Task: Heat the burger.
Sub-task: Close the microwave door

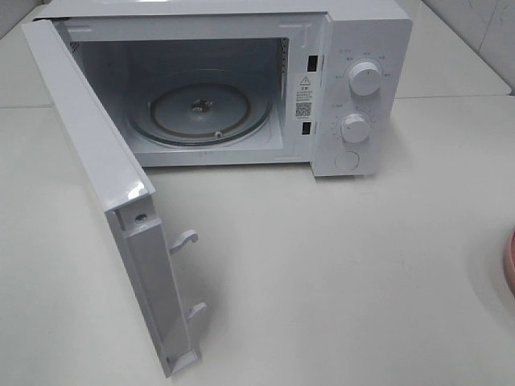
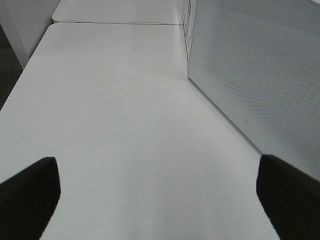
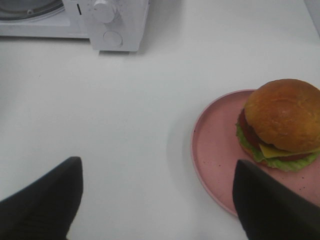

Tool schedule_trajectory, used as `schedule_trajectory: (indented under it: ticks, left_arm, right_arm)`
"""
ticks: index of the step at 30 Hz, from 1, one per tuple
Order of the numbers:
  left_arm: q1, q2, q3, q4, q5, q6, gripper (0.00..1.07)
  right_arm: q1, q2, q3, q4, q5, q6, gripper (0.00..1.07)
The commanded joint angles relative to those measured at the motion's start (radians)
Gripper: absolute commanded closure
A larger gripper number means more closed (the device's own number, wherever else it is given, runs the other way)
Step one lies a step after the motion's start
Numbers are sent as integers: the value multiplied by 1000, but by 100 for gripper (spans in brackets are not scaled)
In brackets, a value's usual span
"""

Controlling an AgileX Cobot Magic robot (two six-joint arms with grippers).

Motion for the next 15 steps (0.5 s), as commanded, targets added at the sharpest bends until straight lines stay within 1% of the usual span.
schedule_trajectory:
  ticks: [1, 4, 6, 15]
  left_arm:
    - [2, 6, 0, -2, 0, -5, 6]
    - [2, 6, 0, -2, 0, -5, 6]
    - [2, 6, 0, -2, 0, -5, 6]
    - [2, 6, 0, -2, 0, -6, 6]
  right_arm:
    - [-45, -66, 5, 5, -10, 3, 32]
    - [-58, -140, 5, 4, -10, 3, 32]
    - [-58, -154, 5, 4, -10, 3, 32]
    - [-58, -158, 7, 4, -10, 3, 32]
